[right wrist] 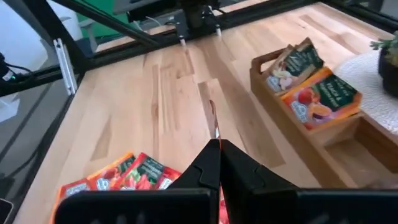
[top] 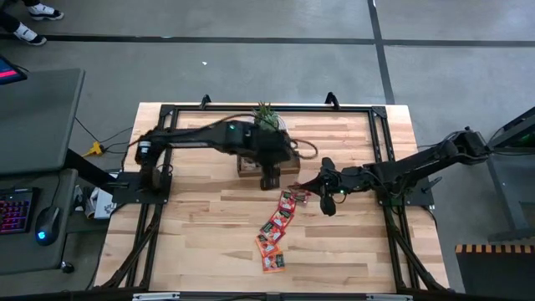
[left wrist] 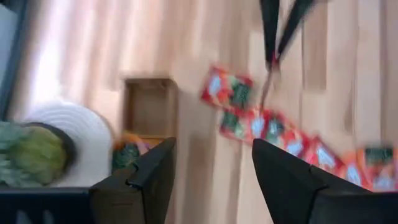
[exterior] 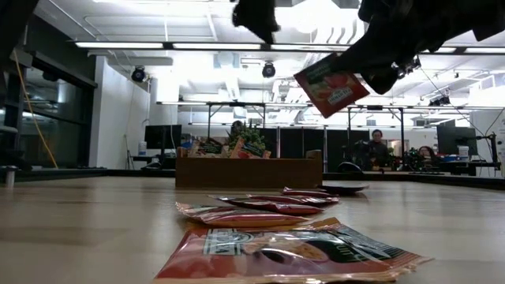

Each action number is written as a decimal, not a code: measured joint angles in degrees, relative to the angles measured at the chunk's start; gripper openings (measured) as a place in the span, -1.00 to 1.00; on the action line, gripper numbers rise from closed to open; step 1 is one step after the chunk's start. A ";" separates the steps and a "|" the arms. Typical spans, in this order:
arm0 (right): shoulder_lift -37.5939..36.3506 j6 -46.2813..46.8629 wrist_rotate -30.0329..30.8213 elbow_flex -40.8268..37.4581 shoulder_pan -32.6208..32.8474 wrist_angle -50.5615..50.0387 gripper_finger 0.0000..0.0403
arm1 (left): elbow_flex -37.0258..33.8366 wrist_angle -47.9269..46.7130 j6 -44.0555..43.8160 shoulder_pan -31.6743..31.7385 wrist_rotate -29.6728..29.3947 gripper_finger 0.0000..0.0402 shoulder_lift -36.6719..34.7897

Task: Pick & Place Tea
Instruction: Put the red tea bag into the right section of the wooden organizer

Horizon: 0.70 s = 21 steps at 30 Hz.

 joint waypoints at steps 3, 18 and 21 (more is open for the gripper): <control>-1.31 -0.19 1.51 -0.04 0.00 -1.18 -1.00 | -1.34 -4.92 -0.74 0.15 -2.00 -0.01 -5.32; -9.20 -6.43 -2.51 -0.08 -9.74 -4.26 -1.00 | -35.85 24.29 -13.08 0.67 -7.74 -0.10 -38.80; -8.47 -7.45 -6.70 -0.14 -14.91 -0.57 -1.00 | -47.54 34.88 -15.87 -0.22 -8.65 -0.10 -45.25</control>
